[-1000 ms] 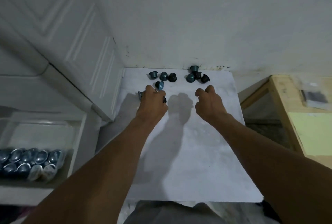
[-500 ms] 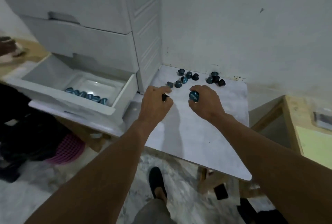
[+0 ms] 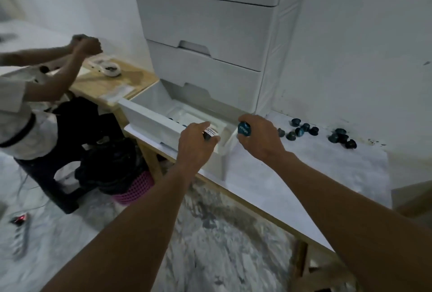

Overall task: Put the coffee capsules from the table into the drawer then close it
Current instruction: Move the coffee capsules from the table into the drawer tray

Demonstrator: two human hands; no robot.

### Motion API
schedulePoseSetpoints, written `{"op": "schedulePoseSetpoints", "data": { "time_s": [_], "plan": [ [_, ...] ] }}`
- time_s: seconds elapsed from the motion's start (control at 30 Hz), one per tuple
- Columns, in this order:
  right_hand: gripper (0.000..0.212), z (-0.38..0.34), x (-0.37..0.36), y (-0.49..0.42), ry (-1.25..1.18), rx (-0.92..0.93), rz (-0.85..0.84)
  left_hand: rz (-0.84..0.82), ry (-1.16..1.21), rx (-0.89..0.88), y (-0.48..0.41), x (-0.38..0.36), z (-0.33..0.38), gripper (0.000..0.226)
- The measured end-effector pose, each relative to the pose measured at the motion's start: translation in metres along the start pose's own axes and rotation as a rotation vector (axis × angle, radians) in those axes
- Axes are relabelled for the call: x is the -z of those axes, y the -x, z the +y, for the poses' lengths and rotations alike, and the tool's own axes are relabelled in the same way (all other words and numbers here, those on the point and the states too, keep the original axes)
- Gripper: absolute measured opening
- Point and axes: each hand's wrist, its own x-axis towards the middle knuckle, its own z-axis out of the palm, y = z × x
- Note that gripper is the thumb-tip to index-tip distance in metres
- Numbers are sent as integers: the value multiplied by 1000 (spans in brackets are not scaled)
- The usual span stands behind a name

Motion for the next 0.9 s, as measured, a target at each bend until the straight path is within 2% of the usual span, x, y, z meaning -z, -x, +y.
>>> {"op": "schedulePoseSetpoints", "data": {
  "time_s": [0.33,0.5,0.67,0.9],
  "plan": [
    [37,-95,-84,-78,-6,-62,22,-41,-129,-110,-89,97,-86,47],
    [30,-109,-112,-116,5,-104,22,-85,-160,-175,-137,105,-114,47],
    [11,-103,-145,-170,21,-158,-14,-169,-195,-170,-197,96,-132,49],
    [33,-78,-196,-232,23,-234,-121,-313,-316,-194,-277,74,-158,47]
  ]
}}
